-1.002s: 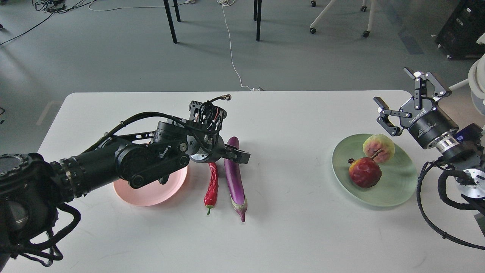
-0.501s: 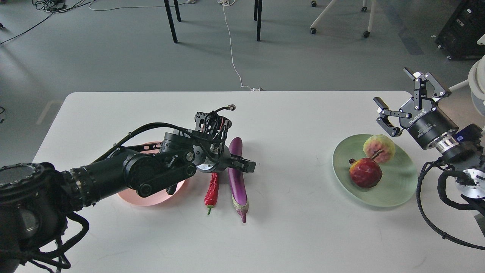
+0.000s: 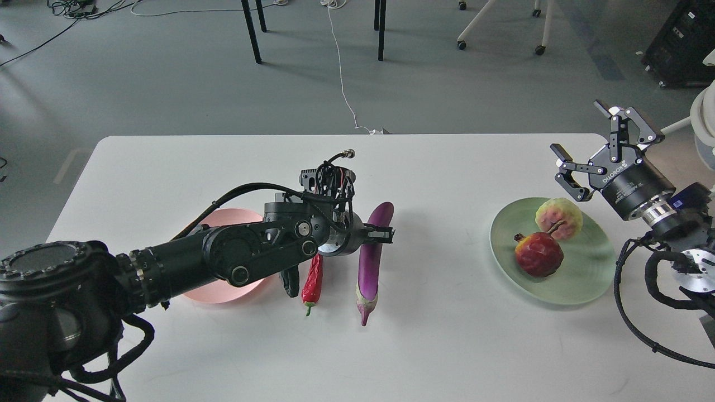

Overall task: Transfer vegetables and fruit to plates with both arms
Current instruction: 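Lift the eggplant and lay it on the pink plate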

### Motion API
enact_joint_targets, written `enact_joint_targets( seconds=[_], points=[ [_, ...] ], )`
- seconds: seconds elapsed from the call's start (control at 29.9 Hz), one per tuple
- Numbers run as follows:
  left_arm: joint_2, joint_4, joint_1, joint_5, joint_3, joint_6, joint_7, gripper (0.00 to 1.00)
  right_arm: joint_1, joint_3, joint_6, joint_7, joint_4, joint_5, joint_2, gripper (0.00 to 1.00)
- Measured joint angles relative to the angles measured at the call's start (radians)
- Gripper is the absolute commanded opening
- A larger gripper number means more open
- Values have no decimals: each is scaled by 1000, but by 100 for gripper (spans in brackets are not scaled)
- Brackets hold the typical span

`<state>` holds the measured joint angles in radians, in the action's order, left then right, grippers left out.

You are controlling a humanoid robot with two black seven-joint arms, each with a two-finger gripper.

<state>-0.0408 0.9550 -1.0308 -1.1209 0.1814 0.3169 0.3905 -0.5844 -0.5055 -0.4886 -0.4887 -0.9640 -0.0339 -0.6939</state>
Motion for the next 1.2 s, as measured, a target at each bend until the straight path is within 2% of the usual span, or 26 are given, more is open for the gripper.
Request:
enact_joint_targets(
  seconds=[0.1,0.2,0.27,0.33,0.43,0.57,0.67,0.87,1.2],
  points=[
    [-13,12,-59,54,31,9,-1,16,-1,0,0,0,1,0,0,96],
    [-70,44,-119,73,40,71,-25,16,-3,0,0,0,1,0,2,96],
    [-140,88,-145,57,38,133,-64,16,-4,0,0,0,1,0,2,96],
    [-216,134,-153,9,34,160,-100,16,-7,2,0,0,1,0,2,96],
    [-341,207,-146,-93,24,170,-152,16,-10,2,0,0,1,0,3,96],
    [-507,276,-105,-205,-34,172,-247,17,-11,4,0,0,1,0,5,96],
    [-610,307,-75,-248,-70,172,-287,18,-11,4,0,0,1,0,5,96],
    [-741,331,-5,-255,-81,172,-321,19,-6,4,0,0,1,3,2,96],
    [-764,325,86,-243,-69,172,-322,28,-3,2,0,0,1,3,3,96]
  ],
)
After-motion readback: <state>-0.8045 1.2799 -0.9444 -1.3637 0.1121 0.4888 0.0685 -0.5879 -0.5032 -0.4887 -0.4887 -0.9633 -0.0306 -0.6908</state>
